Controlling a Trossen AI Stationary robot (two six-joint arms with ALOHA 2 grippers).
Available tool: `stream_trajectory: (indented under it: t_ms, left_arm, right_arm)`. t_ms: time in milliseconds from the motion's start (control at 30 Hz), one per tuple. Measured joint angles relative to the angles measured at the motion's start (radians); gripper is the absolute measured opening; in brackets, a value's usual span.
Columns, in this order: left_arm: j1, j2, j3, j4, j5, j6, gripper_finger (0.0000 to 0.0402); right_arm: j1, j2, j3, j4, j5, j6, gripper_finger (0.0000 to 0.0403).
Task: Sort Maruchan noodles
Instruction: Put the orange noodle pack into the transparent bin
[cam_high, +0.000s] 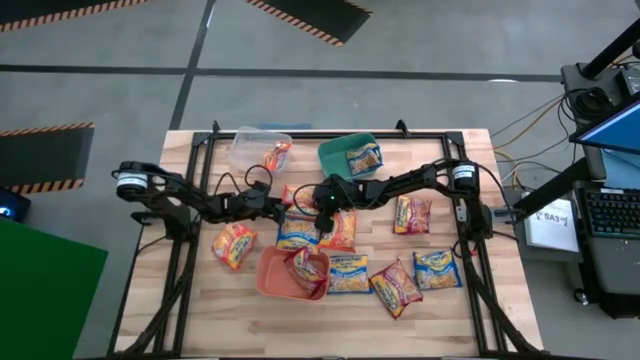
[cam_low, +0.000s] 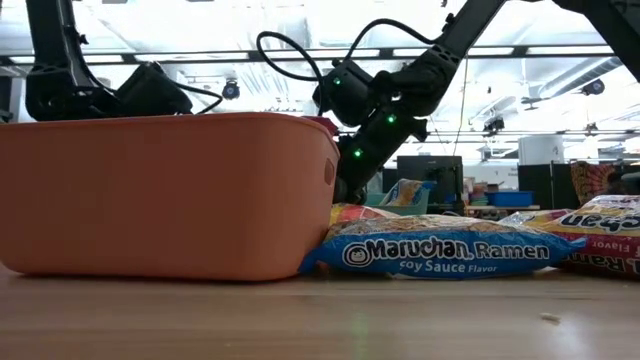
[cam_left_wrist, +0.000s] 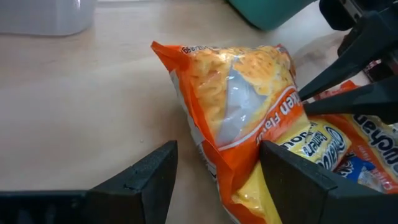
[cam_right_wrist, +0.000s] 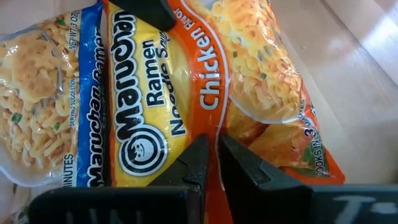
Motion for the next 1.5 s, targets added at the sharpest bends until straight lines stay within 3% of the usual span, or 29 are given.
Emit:
stream_trajectory:
  t_ms: [367, 800, 1167, 1500]
  left_arm:
    - [0.001, 0.111, 0.000, 0.168, -0.017, 0.040, 0.0197]
    - [0.000, 0.100, 0.001, 0.173, 0.008, 0.114, 0.0010]
    - [0.000, 0.008, -0.005, 0.157, 0.033, 0.248, 0.0005]
    - [-0.001, -0.212, -0.006, 0.104, 0.066, 0.440, 0.0001]
  right_arm:
    - [0.000, 0.000, -0.001, 0.002, 0.001, 0.000, 0.0033]
    - [0.000, -0.027, -0.003, -0.005, 0.000, -0.002, 0.0033]
    - [0.000, -0.162, -0.007, -0.056, -0.001, -0.011, 0.0033]
    - [0.000, -0.349, -0.058, -0.105, 0.000, -0.029, 0.0033]
